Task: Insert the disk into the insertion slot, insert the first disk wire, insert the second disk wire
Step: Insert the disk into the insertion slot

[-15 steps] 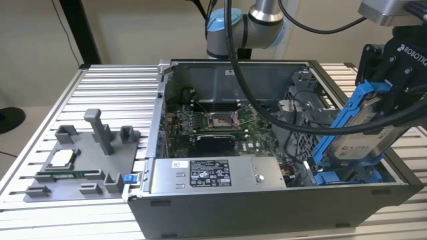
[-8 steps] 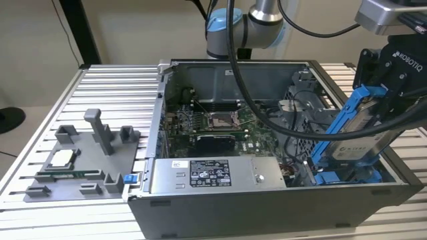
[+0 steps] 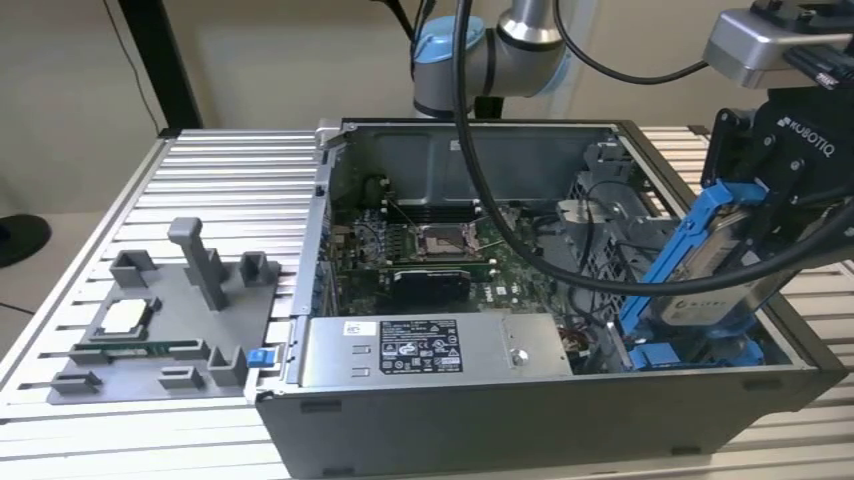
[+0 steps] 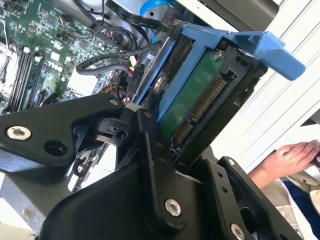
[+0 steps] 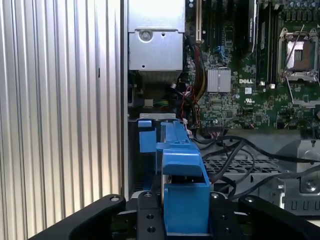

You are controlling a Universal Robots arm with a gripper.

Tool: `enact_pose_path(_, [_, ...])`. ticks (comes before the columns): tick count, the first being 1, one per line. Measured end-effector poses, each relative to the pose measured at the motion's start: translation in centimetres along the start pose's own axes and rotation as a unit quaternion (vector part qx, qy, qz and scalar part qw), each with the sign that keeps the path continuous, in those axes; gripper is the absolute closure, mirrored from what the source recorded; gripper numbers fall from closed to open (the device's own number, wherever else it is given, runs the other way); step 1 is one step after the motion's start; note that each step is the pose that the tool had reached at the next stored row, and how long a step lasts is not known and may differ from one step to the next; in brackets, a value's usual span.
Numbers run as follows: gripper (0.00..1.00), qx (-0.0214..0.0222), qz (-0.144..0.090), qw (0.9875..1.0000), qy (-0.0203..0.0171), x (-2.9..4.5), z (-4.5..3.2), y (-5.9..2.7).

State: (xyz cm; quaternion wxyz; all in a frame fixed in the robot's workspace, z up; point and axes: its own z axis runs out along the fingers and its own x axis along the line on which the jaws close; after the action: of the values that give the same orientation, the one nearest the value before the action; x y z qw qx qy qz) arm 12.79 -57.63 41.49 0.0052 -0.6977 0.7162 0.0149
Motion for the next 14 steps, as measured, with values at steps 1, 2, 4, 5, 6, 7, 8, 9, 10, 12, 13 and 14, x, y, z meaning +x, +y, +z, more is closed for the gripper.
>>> enact_pose_path(1, [1.00, 0.0002, 0.000, 1.0000, 0.0000, 0.01, 0.12, 0.00])
enact_pose_path(2, [1.00, 0.0003, 0.000, 1.0000, 0.0000, 0.01, 0.24, 0.00])
enact_pose_path(4, [1.00, 0.0005, 0.000, 1.0000, 0.0000, 0.01, 0.42, 0.00])
enact_pose_path(5, [1.00, 0.0006, 0.000, 1.0000, -0.0002, 0.01, 0.51, 0.00])
enact_pose_path(6, [1.00, 0.0006, 0.000, 1.0000, -0.0004, 0.02, 0.60, 0.00])
enact_pose_path(7, [1.00, 0.0007, 0.000, 1.0000, -0.0006, 0.02, 0.68, 0.01])
enact_pose_path(8, [1.00, 0.0007, 0.000, 1.0000, -0.0009, 0.03, 0.79, 0.01])
enact_pose_path(9, [1.00, 0.0008, 0.000, 1.0000, -0.0012, 0.03, 0.90, 0.02])
enact_pose_path(10, [1.00, 0.0008, 0.001, 1.0000, -0.0014, 0.03, 1.00, 0.02])
enact_pose_path(12, [1.00, 0.0008, 0.001, 1.0000, -0.0020, 0.04, 1.23, 0.03])
enact_pose_path(13, [1.00, 0.0008, 0.001, 1.0000, -0.0023, 0.04, 1.35, 0.04])
enact_pose_path(14, [1.00, 0.0008, 0.001, 1.0000, -0.0026, 0.05, 1.48, 0.04])
